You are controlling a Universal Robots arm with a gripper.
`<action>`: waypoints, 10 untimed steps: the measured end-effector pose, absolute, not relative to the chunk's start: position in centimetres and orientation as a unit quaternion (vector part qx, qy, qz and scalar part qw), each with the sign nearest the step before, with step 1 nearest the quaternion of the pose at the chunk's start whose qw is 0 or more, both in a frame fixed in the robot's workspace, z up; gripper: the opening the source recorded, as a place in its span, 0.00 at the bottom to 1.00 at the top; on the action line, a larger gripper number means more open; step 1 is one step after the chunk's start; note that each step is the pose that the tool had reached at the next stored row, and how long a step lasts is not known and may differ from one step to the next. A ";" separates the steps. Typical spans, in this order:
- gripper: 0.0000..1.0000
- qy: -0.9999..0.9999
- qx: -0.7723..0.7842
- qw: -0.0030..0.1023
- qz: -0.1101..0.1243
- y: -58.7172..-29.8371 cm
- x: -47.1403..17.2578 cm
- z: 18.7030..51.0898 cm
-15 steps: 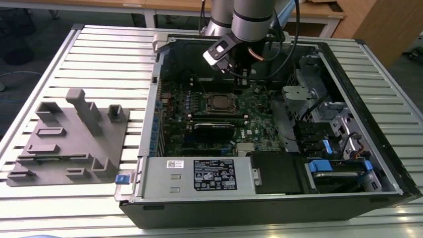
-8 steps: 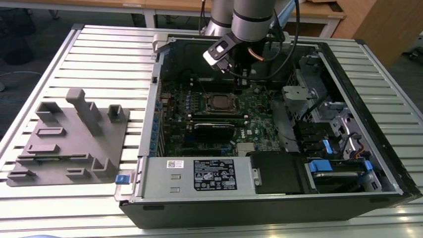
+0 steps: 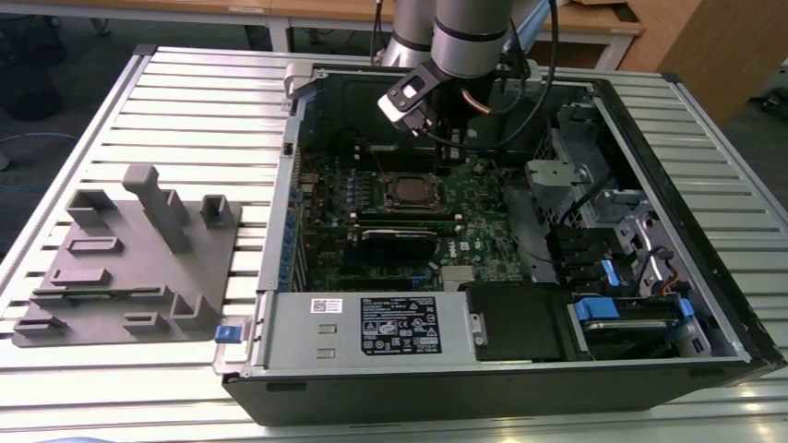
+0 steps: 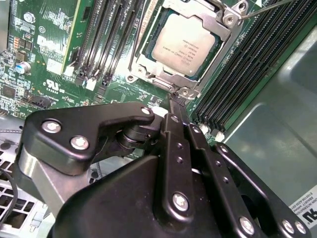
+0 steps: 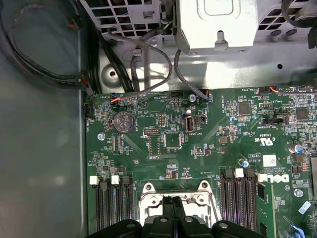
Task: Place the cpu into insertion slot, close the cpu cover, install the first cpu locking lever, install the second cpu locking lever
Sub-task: 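Close the cpu cover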
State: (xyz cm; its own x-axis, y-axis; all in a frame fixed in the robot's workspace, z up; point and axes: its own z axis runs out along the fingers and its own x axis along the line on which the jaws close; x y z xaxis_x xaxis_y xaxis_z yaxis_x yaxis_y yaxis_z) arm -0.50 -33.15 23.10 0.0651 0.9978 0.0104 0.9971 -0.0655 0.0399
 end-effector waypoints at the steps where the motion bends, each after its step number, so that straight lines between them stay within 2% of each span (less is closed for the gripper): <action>1: 0.11 0.683 0.730 0.011 0.017 -33.1 -0.5 23.1; 10: 0.11 0.683 0.730 0.011 0.017 -33.1 -1.2 23.0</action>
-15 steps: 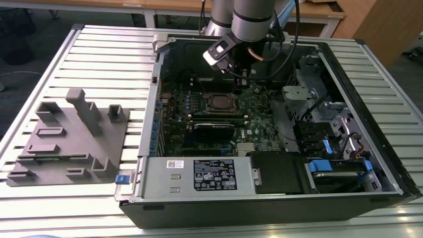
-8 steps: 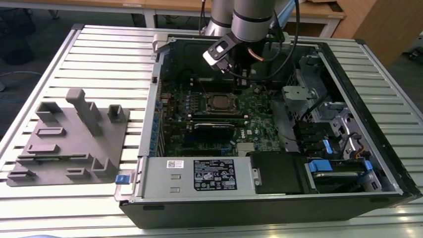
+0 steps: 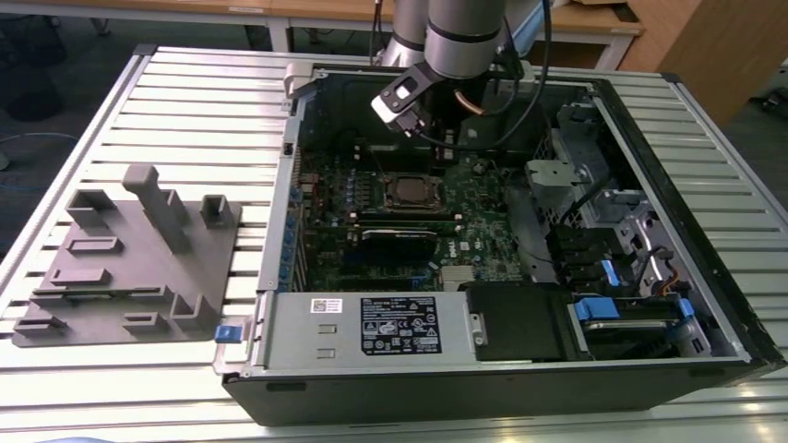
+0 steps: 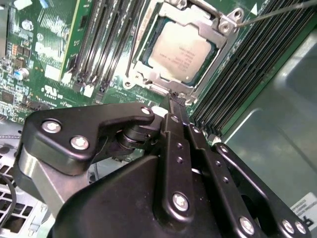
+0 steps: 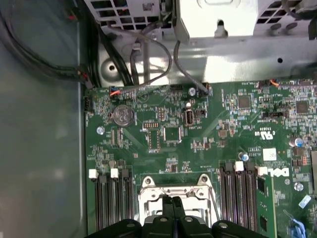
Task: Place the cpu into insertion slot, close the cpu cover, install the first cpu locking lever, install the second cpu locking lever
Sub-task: 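Close the cpu cover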
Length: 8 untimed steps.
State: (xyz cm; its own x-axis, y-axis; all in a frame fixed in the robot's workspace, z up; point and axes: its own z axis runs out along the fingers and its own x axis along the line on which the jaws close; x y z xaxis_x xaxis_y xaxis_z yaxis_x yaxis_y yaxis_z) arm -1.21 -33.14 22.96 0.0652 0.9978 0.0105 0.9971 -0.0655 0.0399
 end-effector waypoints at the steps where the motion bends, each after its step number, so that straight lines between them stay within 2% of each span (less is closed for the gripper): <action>1: 0.11 0.683 0.730 0.011 0.017 -33.1 -1.4 22.9; 8: 0.11 0.683 0.730 0.011 0.018 -33.1 -3.0 22.7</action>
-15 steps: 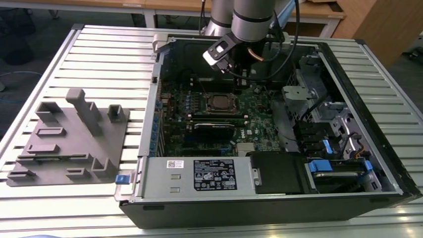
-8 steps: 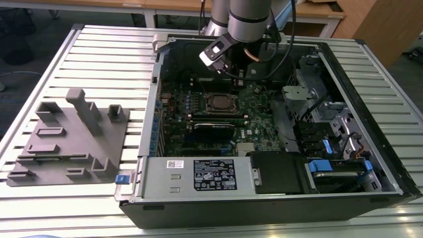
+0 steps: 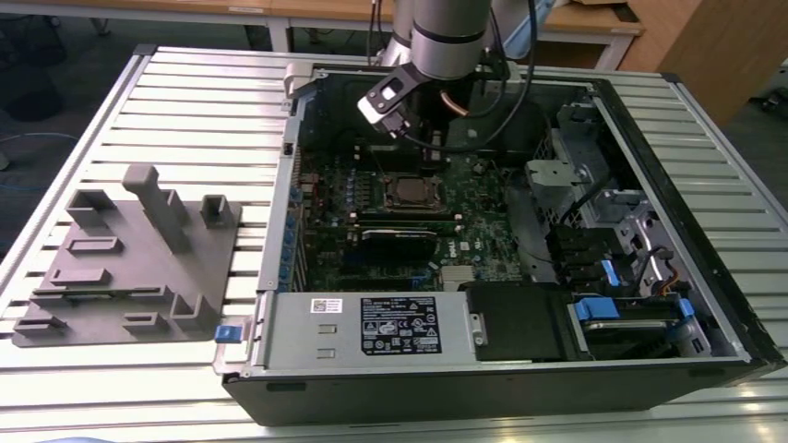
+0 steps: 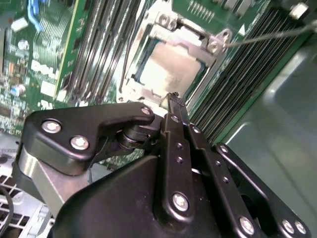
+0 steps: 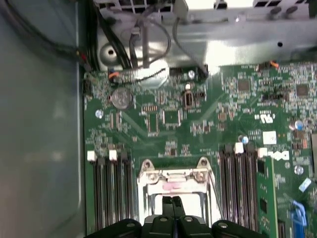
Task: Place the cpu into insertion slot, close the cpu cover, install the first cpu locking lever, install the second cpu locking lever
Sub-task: 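Close the cpu cover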
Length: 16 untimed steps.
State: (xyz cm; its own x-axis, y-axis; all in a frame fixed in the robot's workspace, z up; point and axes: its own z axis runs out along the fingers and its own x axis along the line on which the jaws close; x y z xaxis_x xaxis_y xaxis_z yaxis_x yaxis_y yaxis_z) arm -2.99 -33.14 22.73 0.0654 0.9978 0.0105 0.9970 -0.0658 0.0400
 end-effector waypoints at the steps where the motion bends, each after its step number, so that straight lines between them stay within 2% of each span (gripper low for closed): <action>1: 0.11 0.683 0.730 0.011 0.017 -33.1 -3.2 22.7; 16: 0.11 0.683 0.730 0.011 0.017 -33.1 -3.7 22.5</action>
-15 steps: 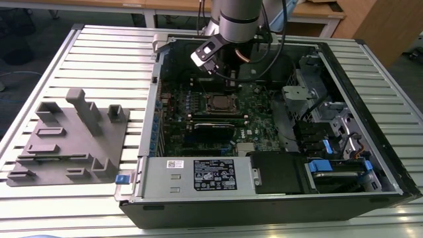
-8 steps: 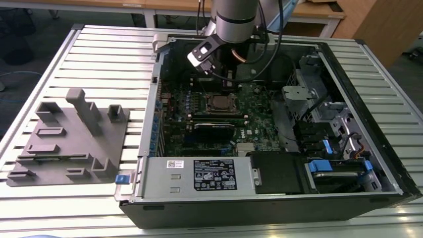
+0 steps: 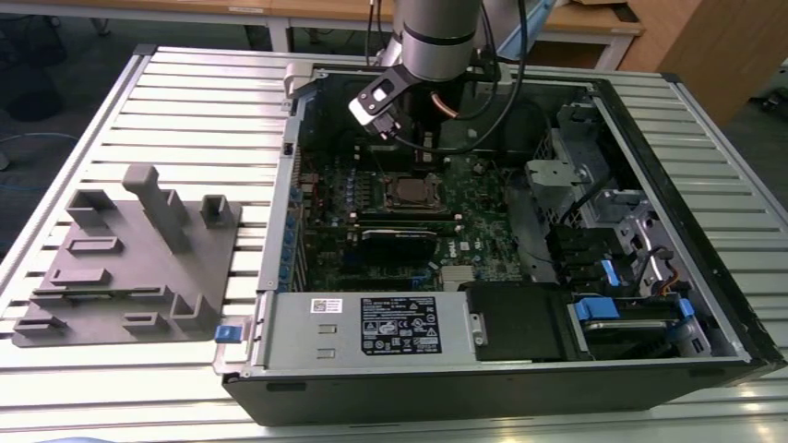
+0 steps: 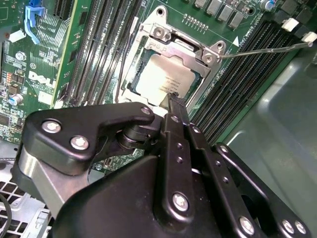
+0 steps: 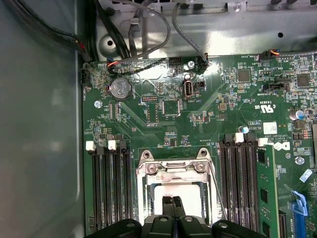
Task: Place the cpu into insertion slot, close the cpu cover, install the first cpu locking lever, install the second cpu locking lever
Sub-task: 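Close the cpu cover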
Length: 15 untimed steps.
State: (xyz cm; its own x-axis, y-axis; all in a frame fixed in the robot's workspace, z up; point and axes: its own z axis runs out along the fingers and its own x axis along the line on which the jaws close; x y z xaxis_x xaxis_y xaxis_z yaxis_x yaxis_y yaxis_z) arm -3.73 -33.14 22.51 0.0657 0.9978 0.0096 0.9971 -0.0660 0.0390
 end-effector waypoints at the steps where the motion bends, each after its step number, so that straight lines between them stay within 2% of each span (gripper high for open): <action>1: 0.11 0.683 0.730 0.010 0.015 -33.1 -3.7 22.5; 15: 0.11 0.684 0.729 0.010 0.014 -33.4 -3.7 22.5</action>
State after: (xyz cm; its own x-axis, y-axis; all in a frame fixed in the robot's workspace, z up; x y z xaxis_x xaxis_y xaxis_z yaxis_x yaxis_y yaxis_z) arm -3.74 -33.44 22.47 0.0636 0.9979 0.0075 0.9974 -0.0638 0.0334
